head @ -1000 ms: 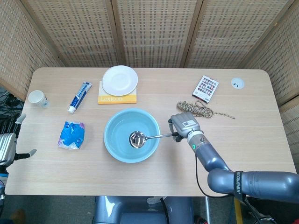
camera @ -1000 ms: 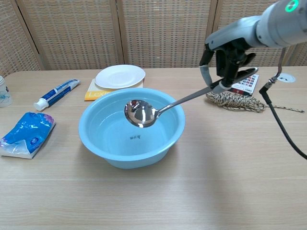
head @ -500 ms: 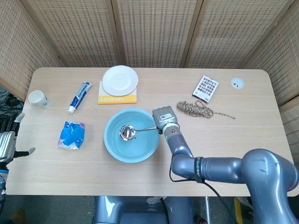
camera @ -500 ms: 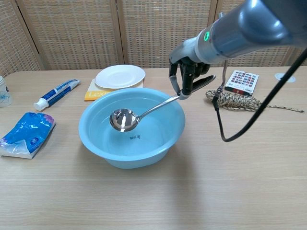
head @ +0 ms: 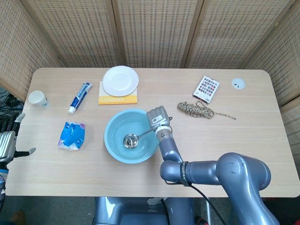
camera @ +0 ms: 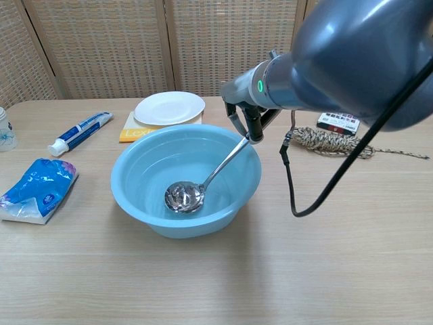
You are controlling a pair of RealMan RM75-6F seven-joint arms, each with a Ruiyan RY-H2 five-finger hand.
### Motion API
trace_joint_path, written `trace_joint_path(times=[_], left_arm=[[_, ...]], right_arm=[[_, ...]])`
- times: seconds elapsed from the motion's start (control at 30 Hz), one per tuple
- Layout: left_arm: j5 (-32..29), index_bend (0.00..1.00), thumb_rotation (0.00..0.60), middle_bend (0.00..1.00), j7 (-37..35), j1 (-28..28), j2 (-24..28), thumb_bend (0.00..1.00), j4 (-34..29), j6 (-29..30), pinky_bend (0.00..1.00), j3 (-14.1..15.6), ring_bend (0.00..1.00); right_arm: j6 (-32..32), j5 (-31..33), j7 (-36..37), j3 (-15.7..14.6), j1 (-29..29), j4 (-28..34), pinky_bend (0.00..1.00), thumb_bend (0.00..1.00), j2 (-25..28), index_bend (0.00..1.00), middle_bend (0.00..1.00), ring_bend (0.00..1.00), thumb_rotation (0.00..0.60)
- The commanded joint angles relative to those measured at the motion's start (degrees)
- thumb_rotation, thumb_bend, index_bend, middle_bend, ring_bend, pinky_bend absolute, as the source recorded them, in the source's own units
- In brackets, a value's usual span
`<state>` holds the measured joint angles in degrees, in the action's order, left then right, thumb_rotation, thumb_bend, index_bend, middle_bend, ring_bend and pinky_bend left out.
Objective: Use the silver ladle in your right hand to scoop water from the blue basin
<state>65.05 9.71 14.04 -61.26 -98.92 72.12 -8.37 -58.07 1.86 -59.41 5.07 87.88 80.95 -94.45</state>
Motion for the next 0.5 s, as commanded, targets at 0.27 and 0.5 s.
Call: trace_joint_path(times=[0.27, 0.5], left_arm=[[-0.15, 0.00, 0.600, 0.00, -0.86, 0.46, 0.16, 0.00, 0.46, -0.78, 0.00, -0.12, 0.00], [-0.21, 0.00, 0.600, 0.00, -1.02, 0.73, 0.07, 0.00, 0.70, -1.09, 0.00, -0.04, 0.00]], right_arm=[[-3.97, -16.12, -3.47, -4.63, -2.82, -6.95, 1.00, 0.79, -6.41, 0.85, 1.00, 1.00, 0.600], [-4.10, -16.12, -9.40, -4.64, -4.42, -8.45, 1.00, 0.79, -9.00, 0.85, 1.00, 1.00, 0.600]])
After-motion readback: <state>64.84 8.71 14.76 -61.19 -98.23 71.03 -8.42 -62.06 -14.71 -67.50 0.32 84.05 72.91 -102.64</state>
